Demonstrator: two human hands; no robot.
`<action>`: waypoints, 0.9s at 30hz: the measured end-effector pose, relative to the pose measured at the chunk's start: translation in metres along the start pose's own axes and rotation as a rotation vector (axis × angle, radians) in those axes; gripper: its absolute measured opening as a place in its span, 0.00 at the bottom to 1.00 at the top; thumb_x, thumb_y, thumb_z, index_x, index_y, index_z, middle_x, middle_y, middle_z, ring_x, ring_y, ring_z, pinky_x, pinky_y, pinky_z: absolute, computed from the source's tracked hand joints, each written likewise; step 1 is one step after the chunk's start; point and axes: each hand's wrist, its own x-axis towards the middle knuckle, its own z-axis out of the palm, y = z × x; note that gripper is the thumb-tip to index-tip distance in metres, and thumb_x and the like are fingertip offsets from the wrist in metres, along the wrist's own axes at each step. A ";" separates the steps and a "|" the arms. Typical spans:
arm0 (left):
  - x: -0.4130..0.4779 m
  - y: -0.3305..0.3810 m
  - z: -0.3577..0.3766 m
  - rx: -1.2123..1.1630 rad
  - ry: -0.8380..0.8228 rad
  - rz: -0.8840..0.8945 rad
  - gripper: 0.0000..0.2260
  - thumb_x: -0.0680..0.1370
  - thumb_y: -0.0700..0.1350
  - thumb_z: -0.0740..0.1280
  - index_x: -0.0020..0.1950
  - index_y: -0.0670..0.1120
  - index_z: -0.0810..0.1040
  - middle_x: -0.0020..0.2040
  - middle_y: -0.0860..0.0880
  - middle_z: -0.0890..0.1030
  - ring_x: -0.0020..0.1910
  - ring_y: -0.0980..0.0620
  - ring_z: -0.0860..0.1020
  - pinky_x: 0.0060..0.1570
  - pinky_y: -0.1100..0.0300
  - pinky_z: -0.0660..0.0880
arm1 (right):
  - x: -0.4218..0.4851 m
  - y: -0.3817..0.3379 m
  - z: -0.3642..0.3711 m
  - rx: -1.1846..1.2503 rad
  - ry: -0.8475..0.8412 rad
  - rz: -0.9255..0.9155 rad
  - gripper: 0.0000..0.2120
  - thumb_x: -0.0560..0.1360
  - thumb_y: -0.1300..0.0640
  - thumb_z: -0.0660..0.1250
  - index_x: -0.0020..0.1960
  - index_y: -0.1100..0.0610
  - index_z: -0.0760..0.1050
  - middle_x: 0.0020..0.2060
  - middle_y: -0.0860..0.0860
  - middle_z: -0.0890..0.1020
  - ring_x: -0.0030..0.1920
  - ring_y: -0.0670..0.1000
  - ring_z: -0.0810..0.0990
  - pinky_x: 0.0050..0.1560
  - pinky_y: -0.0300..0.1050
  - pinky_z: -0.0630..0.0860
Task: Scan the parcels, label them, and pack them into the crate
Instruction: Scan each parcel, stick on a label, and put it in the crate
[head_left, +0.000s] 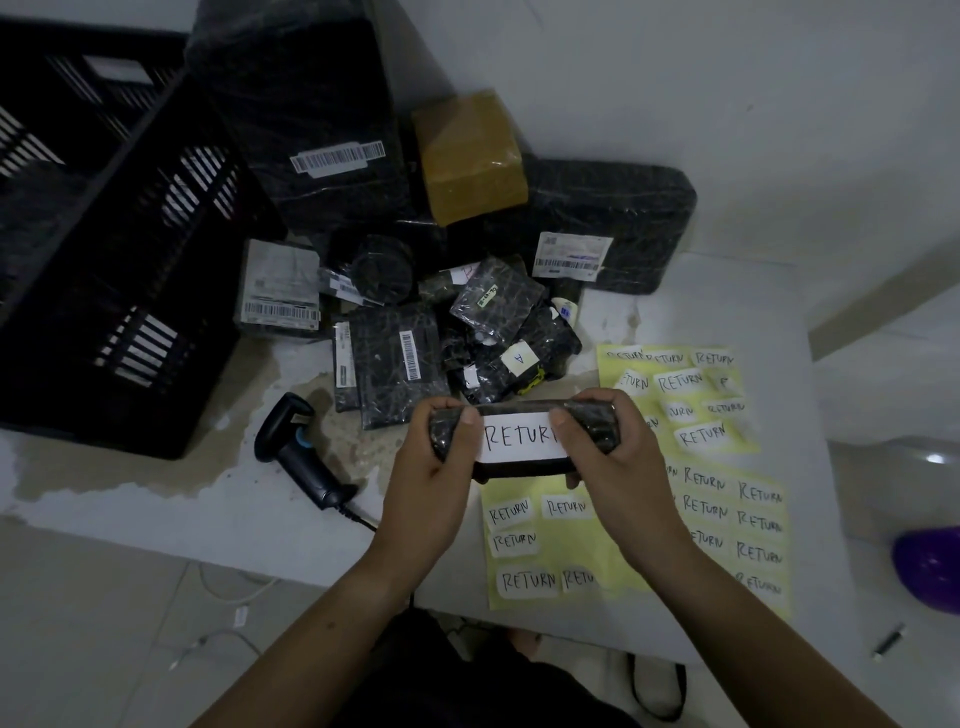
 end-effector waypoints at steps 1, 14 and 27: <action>0.001 0.001 -0.001 -0.008 0.003 -0.003 0.14 0.76 0.61 0.65 0.53 0.53 0.74 0.37 0.57 0.80 0.32 0.60 0.76 0.39 0.61 0.73 | -0.001 -0.001 -0.001 0.016 -0.038 -0.010 0.12 0.71 0.52 0.76 0.50 0.45 0.74 0.42 0.46 0.81 0.36 0.44 0.80 0.35 0.37 0.77; 0.005 0.005 -0.012 0.080 -0.035 0.020 0.15 0.73 0.57 0.73 0.55 0.53 0.74 0.43 0.61 0.82 0.39 0.62 0.80 0.41 0.66 0.75 | -0.006 -0.003 -0.001 0.044 -0.103 0.017 0.12 0.73 0.55 0.74 0.54 0.50 0.74 0.43 0.48 0.82 0.33 0.51 0.81 0.35 0.43 0.80; 0.005 0.014 -0.057 0.168 -0.197 0.122 0.13 0.83 0.56 0.55 0.62 0.55 0.73 0.47 0.57 0.82 0.39 0.60 0.77 0.40 0.65 0.76 | -0.008 -0.008 0.018 0.049 -0.073 0.037 0.04 0.79 0.55 0.68 0.53 0.50 0.76 0.45 0.53 0.83 0.36 0.56 0.81 0.39 0.50 0.82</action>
